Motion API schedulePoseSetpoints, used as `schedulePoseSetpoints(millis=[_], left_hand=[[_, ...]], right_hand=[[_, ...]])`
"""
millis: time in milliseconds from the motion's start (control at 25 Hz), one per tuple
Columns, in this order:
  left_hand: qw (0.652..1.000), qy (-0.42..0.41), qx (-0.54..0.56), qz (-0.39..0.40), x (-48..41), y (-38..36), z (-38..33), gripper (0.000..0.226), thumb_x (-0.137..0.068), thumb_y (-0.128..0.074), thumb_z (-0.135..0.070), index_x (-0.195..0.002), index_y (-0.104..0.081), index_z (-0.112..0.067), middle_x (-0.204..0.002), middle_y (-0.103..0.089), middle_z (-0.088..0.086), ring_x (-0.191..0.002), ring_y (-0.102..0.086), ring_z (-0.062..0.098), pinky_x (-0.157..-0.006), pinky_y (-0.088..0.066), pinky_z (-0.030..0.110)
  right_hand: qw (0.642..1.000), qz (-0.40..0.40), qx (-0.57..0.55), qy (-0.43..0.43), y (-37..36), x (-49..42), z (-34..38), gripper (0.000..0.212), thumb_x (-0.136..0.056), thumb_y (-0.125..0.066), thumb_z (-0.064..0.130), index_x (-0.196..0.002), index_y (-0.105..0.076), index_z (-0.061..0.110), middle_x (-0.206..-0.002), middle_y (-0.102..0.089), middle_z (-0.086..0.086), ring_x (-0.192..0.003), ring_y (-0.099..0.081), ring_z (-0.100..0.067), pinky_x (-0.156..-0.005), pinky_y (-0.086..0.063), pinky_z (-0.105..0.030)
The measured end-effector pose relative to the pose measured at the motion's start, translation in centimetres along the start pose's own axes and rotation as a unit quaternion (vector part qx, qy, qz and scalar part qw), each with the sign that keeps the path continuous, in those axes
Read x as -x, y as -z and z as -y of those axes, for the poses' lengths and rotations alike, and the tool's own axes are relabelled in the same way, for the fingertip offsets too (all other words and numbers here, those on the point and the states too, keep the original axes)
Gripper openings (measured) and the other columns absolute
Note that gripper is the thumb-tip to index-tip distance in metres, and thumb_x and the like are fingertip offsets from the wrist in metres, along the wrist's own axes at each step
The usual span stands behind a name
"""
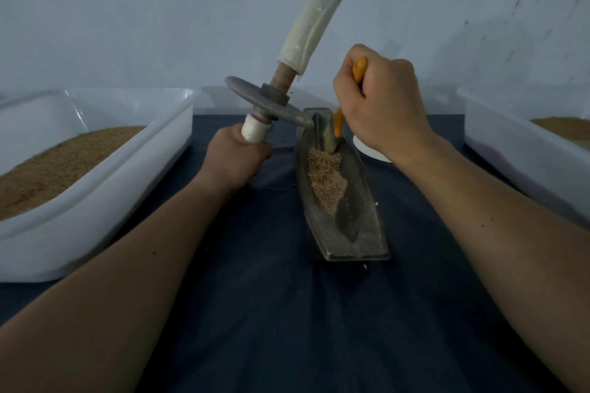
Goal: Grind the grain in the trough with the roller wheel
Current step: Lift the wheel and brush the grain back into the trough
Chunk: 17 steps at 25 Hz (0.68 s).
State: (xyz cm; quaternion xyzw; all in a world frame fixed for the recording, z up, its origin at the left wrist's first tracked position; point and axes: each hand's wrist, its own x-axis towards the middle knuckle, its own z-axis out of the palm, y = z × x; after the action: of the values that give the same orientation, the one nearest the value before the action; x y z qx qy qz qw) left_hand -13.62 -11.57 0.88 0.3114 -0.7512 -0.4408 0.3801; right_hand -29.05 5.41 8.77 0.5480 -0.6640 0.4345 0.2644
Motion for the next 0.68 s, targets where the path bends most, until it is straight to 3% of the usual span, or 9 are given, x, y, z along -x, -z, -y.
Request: schedulePoseSetpoints(millis=[200,280,440,560,680], left_hand=[[1.000,0.002,0.006,0.000,0.0,0.0,-0.1,0.015,-0.068,-0.072,-0.020,-0.074,-0.060,-0.016,-0.057,-0.059,0.000,-0.051,-0.054,0.017,-0.052,-0.046,0.034],[1.000,0.004,0.005,0.001,-0.1,-0.1,-0.1,0.015,-0.068,-0.072,-0.021,-0.076,-0.061,-0.016,-0.057,-0.060,0.000,-0.051,-0.055,0.016,-0.052,-0.047,0.033],[1.000,0.002,0.008,-0.001,0.0,-0.1,0.0,0.015,-0.065,-0.072,-0.023,-0.073,-0.060,-0.018,-0.055,-0.059,-0.002,-0.050,-0.054,0.016,-0.052,-0.046,0.033],[1.000,0.001,0.007,0.000,-0.2,-0.1,0.1,0.015,-0.065,-0.072,-0.023,-0.073,-0.059,-0.019,-0.054,-0.058,-0.004,-0.050,-0.054,0.015,-0.051,-0.045,0.032],[1.000,-0.001,-0.009,0.004,-0.2,-0.2,0.2,0.016,-0.067,-0.072,-0.024,-0.075,-0.061,-0.016,-0.056,-0.060,-0.001,-0.051,-0.056,0.016,-0.053,-0.048,0.034]], right_hand=[[1.000,0.006,-0.015,-0.005,0.1,-0.2,0.1,0.029,-0.095,-0.043,0.026,-0.067,-0.038,0.024,-0.051,-0.037,0.004,-0.046,-0.039,-0.015,-0.047,-0.030,-0.028],[0.999,-0.008,-0.027,-0.017,0.2,-0.5,-0.3,0.028,-0.096,-0.045,0.023,-0.069,-0.043,0.016,-0.054,-0.043,-0.004,-0.048,-0.043,-0.019,-0.046,-0.032,-0.029],[0.991,-0.091,-0.065,-0.074,1.2,-1.4,-1.1,0.027,-0.091,-0.045,0.024,-0.073,-0.052,0.004,-0.060,-0.049,-0.009,-0.052,-0.042,-0.011,-0.048,-0.033,-0.022],[0.965,-0.166,-0.119,-0.166,2.6,-2.4,-3.4,0.027,-0.088,-0.046,0.027,-0.078,-0.057,0.004,-0.066,-0.054,-0.014,-0.058,-0.051,-0.019,-0.056,-0.044,-0.035],[0.944,-0.190,-0.131,-0.236,4.6,-1.0,-6.8,0.027,-0.091,-0.049,0.034,-0.084,-0.059,0.010,-0.066,-0.058,-0.005,-0.062,-0.057,-0.020,-0.064,-0.051,-0.045]])
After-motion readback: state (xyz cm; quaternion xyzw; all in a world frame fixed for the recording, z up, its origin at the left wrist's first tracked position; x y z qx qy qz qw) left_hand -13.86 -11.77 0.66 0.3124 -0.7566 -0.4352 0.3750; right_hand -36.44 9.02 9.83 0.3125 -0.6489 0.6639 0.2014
